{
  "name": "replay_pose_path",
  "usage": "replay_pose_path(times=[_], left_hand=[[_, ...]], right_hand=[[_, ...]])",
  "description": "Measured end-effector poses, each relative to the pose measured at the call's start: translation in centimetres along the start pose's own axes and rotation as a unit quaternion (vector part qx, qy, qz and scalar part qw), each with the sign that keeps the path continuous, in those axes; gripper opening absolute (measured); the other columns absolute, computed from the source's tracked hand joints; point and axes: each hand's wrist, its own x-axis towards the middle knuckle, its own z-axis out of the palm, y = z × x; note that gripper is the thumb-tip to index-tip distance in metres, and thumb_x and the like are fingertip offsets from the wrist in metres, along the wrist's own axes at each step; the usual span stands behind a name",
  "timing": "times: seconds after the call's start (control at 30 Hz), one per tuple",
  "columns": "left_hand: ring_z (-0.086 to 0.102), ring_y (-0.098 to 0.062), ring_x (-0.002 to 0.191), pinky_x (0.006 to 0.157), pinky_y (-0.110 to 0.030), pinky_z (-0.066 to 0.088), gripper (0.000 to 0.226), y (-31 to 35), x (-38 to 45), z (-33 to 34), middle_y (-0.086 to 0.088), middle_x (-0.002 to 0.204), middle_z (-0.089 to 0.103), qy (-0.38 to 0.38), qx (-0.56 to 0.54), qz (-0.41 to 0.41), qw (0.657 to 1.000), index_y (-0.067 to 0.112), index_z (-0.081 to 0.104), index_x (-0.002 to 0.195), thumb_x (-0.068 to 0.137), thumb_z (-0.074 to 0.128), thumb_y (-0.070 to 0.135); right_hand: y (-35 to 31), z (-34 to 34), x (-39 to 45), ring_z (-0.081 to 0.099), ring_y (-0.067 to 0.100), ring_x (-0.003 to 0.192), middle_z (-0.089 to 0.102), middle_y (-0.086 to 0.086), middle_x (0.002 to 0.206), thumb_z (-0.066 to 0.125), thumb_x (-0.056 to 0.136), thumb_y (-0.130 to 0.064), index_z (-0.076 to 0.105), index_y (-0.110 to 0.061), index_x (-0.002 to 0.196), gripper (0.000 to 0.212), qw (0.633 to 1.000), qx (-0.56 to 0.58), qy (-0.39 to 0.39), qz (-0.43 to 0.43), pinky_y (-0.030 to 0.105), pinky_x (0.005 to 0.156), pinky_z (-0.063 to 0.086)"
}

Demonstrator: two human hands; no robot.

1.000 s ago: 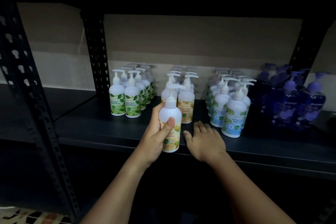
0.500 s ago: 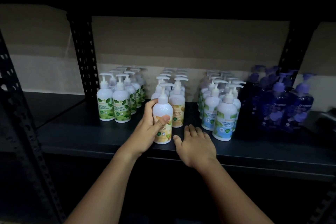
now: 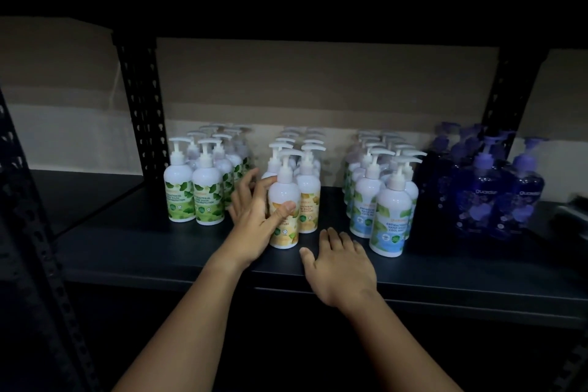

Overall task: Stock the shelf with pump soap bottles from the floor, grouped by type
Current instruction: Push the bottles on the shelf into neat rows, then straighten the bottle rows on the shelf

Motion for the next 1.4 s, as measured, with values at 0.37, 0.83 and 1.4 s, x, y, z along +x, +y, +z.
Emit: replay_pose_path(times=[0.37, 0.83, 1.4], left_hand=[[-0.011, -0.008, 0.156, 0.123, -0.040, -0.004, 0.112, 1.1, -1.5, -1.0, 0.014, 0.171, -0.016, -0.043, 0.002, -0.060, 0.997, 0.036, -0.013, 0.163, 0.087, 0.062, 0.071], [0.056, -0.007, 0.120, 0.107, -0.029, 0.041, 0.031, -0.2, -16.0, -5.4, 0.014, 0.120, 0.062, 0.032, 0.095, 0.034, 0.994, 0.024, 0.065, 0.120, 0.103, 0.048, 0.044], [0.061, -0.016, 0.118, 0.099, -0.035, 0.053, 0.067, -17.8, -42.4, -12.8, 0.002, 0.129, 0.062, 0.056, 0.001, -0.486, 0.872, 0.017, 0.054, 0.138, 0.080, 0.087, 0.009]], right_hand=[[-0.1, 0.0, -0.1, 0.006, 0.024, 0.158, 0.009, 0.006, 0.172, 0.011, 0.105, -0.058, 0.010, -0.012, 0.164, 0.075, 1.000, 0.007, 0.009, 0.003, 0.042, 0.128, 0.007], [-5.1, 6.8, -7.6, 0.039, 0.033, 0.147, 0.052, 0.014, 0.151, 0.037, 0.105, -0.043, 0.060, -0.021, 0.143, 0.049, 0.939, 0.119, 0.309, -0.093, 0.048, 0.124, 0.022], [-15.3, 23.8, -8.1, 0.047, 0.021, 0.137, 0.054, 0.004, 0.148, 0.057, 0.103, -0.024, 0.051, -0.017, 0.148, 0.046, 0.944, 0.167, -0.113, -0.261, 0.032, 0.111, 0.042]])
